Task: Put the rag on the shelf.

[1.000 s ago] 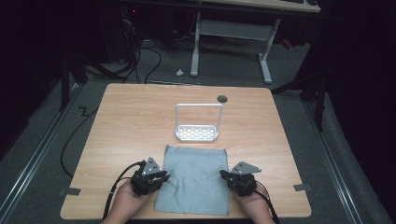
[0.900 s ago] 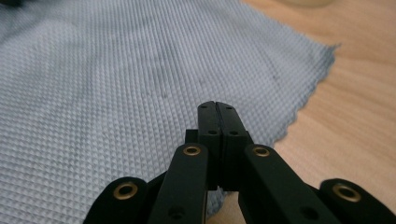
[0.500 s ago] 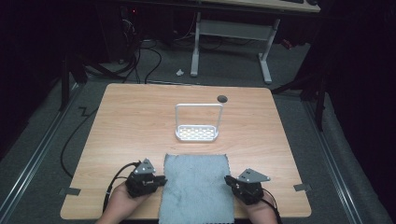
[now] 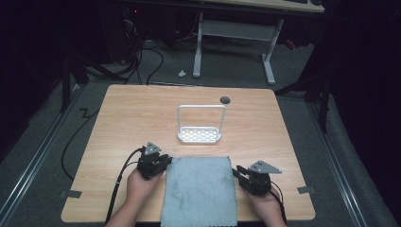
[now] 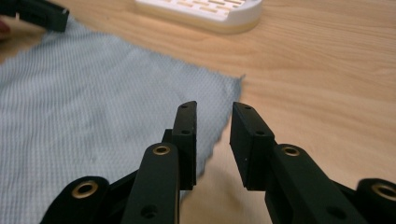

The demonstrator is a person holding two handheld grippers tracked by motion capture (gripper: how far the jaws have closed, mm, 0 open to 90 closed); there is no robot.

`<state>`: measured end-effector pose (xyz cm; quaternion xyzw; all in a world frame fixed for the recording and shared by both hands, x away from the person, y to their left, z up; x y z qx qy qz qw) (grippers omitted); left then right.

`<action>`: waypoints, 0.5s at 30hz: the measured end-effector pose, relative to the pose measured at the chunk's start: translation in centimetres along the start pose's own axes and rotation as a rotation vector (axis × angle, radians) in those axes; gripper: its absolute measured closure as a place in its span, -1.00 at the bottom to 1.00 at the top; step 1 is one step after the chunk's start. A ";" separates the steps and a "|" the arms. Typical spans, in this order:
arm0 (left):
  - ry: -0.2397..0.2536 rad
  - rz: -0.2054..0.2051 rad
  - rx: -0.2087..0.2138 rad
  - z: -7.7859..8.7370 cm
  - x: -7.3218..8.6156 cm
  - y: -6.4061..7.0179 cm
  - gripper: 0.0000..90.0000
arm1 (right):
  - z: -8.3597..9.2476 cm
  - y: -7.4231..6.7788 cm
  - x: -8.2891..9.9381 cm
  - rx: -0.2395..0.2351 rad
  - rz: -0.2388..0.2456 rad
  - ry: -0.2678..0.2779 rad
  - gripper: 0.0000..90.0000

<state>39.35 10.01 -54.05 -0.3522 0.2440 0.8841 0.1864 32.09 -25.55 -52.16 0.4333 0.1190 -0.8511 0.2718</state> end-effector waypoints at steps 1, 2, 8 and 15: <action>0.000 -0.005 0.000 0.0 0.0 0.1 0.80 | -0.5 0.2 -0.3 -0.005 -0.009 -0.005 0.61; -0.001 -0.010 0.002 0.0 0.1 0.1 0.85 | -1.2 0.6 -0.8 0.003 -0.007 -0.013 0.61; -0.006 -0.003 0.015 0.0 0.2 0.1 0.97 | -5.0 2.3 -1.8 0.038 -0.041 -0.096 0.53; -0.006 -0.005 0.013 0.0 0.2 0.1 0.97 | -5.3 1.8 -2.1 0.029 0.013 -0.113 0.92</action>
Point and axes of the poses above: each handheld gripper's, and its own axes: z roughly backward along the jaws, x roughly out of its underside, y roughly to its right, the point moved 1 cm from there along -z, roughly forward along the jaws, and after that the axes turned 9 degrees about z, right-handed, at the moved point
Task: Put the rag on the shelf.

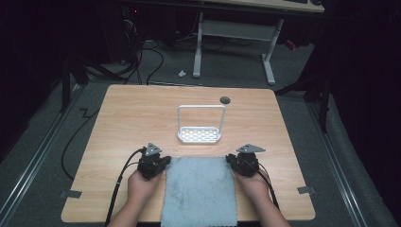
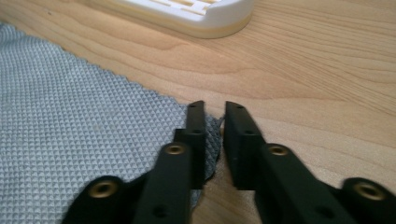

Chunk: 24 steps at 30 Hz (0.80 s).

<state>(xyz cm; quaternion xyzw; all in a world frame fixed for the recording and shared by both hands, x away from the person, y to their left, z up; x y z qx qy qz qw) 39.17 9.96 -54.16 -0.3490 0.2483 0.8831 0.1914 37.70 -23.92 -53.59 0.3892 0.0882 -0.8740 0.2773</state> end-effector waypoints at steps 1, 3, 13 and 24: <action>0.000 0.002 0.000 0.0 0.0 0.0 0.98 | 0.0 -0.1 0.0 0.005 0.009 -0.002 0.96; 0.001 0.003 0.000 0.0 0.0 0.0 0.98 | 0.0 -0.2 0.0 0.008 0.019 0.001 1.00; 0.060 -0.007 0.020 0.7 0.3 0.0 0.98 | 1.6 -1.6 -0.4 0.014 0.073 0.127 1.00; 0.187 0.023 0.050 2.5 0.0 0.1 0.99 | 3.8 -1.6 -0.6 0.041 0.060 0.239 1.00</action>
Point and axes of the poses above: each handheld gripper's, and its own axes: z roughly backward along the jaws, x roughly out of its underside, y roughly to its right, the point moved 1 cm from there along -z, roughly forward along the jaws, and after that the axes turned 9 degrees about z, right-handed, at the moved point
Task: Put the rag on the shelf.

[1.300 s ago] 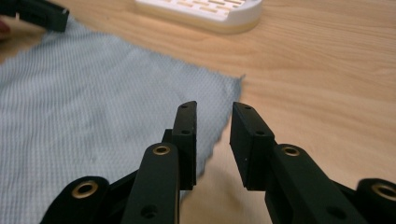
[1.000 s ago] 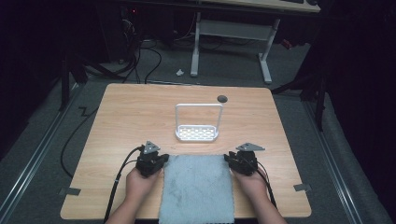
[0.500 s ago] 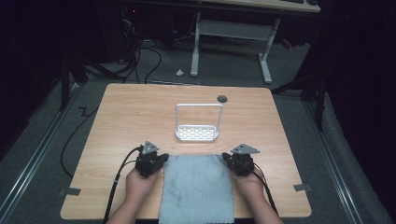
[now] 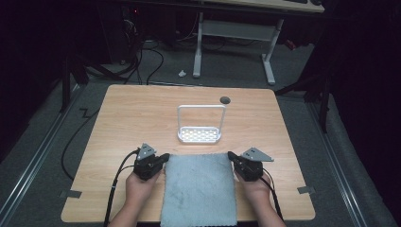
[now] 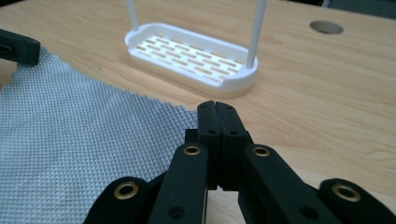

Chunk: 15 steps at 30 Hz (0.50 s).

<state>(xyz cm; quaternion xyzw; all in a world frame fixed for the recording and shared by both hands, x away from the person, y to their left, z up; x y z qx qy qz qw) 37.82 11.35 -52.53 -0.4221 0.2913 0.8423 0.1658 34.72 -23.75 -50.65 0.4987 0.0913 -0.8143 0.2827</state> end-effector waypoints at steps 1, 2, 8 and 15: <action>0.011 -0.001 -0.002 0.2 -0.1 0.1 0.99 | 0.2 0.0 -0.1 0.005 0.003 0.011 1.00; 0.026 0.000 -0.002 0.6 -0.2 0.1 0.99 | 0.3 0.0 -0.2 0.009 0.004 0.018 1.00; 0.083 -0.032 0.004 1.9 -0.8 1.0 0.99 | 1.5 -0.3 -0.8 0.021 0.010 0.075 1.00; 0.159 -0.041 0.011 3.3 -1.8 1.7 0.99 | 3.0 -0.5 -2.1 0.031 0.002 0.159 1.00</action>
Point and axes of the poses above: each handheld gripper's, and its own axes: z roughly backward along the jaws, x roughly out of its underside, y roughly to its right, the point moved 1 cm from there along -z, roughly forward along the jaws, and after that the axes turned 9 degrees about z, right-handed, at the moved point
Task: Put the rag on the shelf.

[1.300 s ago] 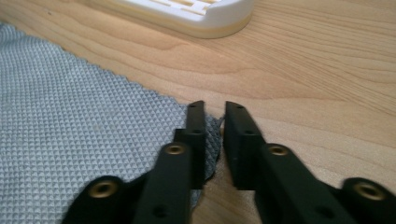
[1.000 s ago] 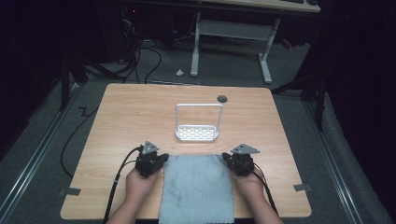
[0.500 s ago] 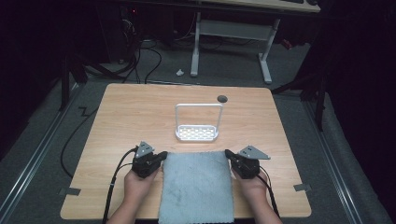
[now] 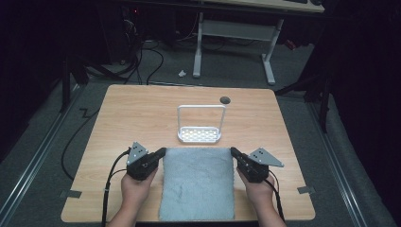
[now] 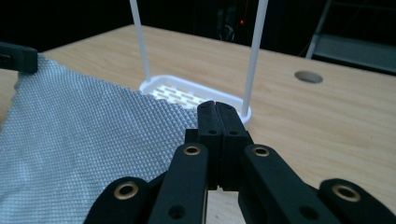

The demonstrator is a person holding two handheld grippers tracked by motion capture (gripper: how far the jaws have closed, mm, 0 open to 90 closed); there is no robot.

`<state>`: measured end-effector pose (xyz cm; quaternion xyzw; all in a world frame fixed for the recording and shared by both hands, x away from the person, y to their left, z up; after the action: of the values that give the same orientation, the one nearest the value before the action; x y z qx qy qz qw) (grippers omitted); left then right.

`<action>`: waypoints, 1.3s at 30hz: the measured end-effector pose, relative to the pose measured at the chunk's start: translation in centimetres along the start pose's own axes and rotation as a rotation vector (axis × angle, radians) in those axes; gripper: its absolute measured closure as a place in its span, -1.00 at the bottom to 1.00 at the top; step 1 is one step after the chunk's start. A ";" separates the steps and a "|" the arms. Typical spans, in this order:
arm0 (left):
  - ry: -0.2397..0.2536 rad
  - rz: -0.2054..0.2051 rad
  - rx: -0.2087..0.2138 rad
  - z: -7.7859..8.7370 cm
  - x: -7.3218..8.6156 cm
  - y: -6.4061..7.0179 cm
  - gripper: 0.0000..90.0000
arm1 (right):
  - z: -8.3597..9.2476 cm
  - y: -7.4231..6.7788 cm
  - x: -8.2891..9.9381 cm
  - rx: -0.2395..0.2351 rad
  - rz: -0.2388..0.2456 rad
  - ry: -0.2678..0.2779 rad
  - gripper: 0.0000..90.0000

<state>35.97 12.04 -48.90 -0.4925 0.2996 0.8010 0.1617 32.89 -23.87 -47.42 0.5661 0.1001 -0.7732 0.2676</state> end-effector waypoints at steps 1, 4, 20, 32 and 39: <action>0.012 -0.004 0.003 0.2 -0.3 0.1 0.99 | 0.1 0.0 -0.2 0.001 0.000 0.011 1.00; 0.047 -0.014 0.012 0.7 -1.2 0.6 0.99 | 0.7 -0.1 -1.3 0.004 0.019 0.048 1.00; 0.192 -0.094 0.018 1.9 -6.5 2.5 0.99 | 2.0 1.5 -5.9 0.063 0.018 0.188 1.00; 0.248 -0.152 -0.002 1.3 -10.2 2.6 0.99 | 2.0 2.8 -9.0 0.095 0.028 0.248 1.00; 0.247 -0.150 -0.004 0.0 -12.5 2.1 1.00 | 1.0 4.3 -10.6 0.109 0.012 0.246 1.00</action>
<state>40.57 10.90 -37.19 -0.6087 0.2781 0.7204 0.1821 36.62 -24.77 -36.58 0.6709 0.0865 -0.7006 0.2269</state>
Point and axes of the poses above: each handheld gripper's, and its own axes: z roughly backward along the jaws, x roughly out of its underside, y roughly to its right, the point moved 1 cm from there along -z, roughly forward along the jaws, and after that the axes turned 9 degrees about z, right-handed, at the moved point
